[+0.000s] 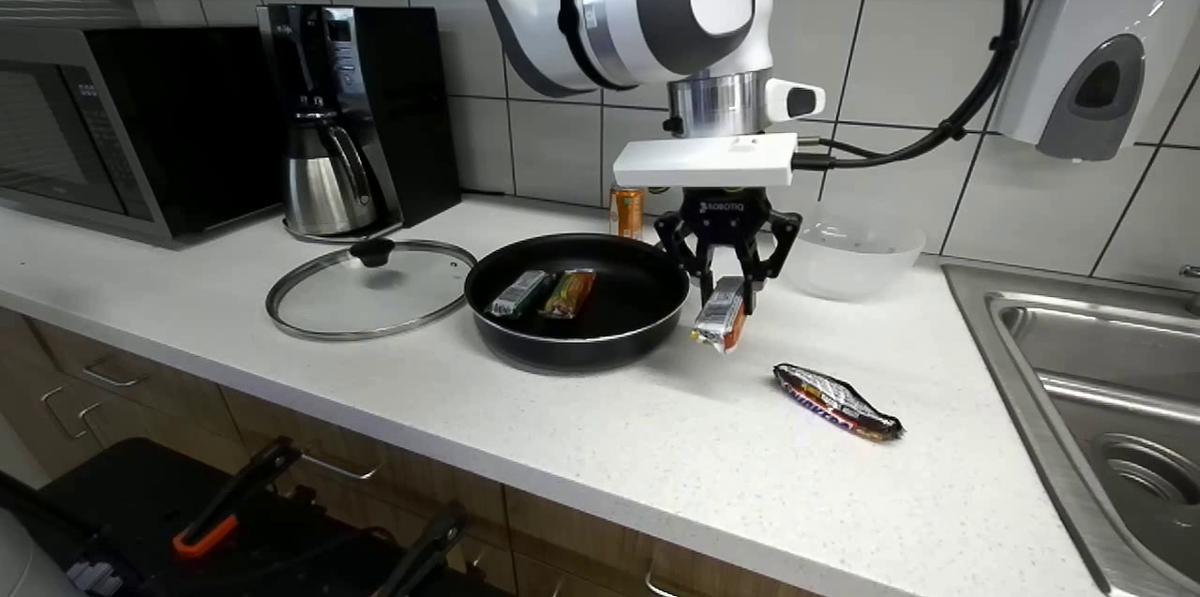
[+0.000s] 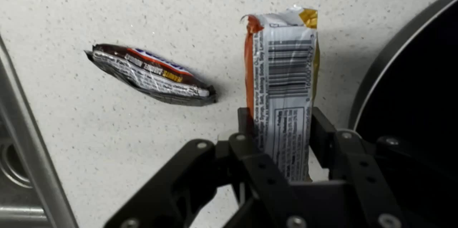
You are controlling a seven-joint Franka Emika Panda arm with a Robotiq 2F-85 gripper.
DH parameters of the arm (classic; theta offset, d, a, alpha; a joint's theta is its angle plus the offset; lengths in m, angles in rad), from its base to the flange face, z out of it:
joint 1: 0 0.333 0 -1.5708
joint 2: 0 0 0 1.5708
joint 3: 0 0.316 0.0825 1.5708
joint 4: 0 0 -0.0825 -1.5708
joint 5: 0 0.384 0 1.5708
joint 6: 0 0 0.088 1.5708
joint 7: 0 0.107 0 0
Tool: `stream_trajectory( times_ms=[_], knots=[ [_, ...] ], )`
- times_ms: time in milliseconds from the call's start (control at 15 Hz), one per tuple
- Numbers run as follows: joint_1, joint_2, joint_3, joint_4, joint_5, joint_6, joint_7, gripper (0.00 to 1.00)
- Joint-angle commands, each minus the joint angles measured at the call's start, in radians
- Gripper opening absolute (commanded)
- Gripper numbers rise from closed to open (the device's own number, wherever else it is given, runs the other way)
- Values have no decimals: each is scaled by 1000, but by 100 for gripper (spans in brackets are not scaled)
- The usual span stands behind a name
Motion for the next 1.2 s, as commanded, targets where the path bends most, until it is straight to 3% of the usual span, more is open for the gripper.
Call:
stream_trajectory(
  times_ms=[0,1133],
  knots=[
    [33,-10,26,33,-41,-38,53,17],
    [133,101,168,119,-12,-73,10,17]
  ],
)
